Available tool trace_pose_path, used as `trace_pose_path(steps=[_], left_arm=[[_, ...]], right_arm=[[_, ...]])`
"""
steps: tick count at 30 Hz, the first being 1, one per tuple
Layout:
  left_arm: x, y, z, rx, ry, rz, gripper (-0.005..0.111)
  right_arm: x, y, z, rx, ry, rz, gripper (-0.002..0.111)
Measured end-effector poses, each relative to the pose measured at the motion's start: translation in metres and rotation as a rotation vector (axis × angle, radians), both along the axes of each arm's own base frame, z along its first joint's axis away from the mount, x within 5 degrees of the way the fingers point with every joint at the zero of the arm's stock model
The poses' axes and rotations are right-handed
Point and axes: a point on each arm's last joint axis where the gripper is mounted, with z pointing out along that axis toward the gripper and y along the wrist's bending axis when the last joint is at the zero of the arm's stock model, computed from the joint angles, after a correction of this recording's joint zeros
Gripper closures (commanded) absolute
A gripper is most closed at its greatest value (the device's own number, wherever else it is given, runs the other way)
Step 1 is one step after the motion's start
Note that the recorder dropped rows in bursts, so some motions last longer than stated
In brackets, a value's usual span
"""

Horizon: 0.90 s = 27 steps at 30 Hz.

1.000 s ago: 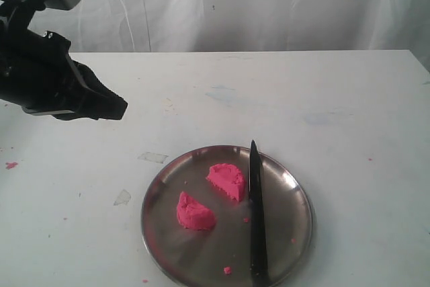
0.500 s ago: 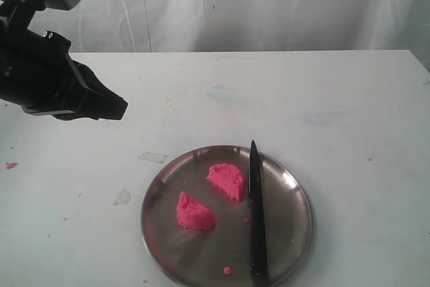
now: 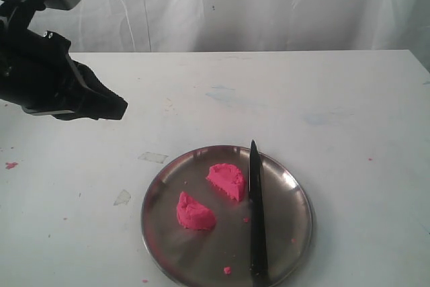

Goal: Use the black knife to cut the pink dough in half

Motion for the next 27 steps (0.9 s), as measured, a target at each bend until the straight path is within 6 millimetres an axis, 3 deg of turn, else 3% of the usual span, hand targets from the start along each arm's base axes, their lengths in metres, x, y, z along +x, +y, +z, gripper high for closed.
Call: trace_pose_path(steps=[27], left_arm=[[0.0000,0.0000,0.0000,0.000,0.000,0.000,0.107]], right_arm=[[0.0004,-0.0003,0.0016,0.052,-0.009,-0.016,0.108]])
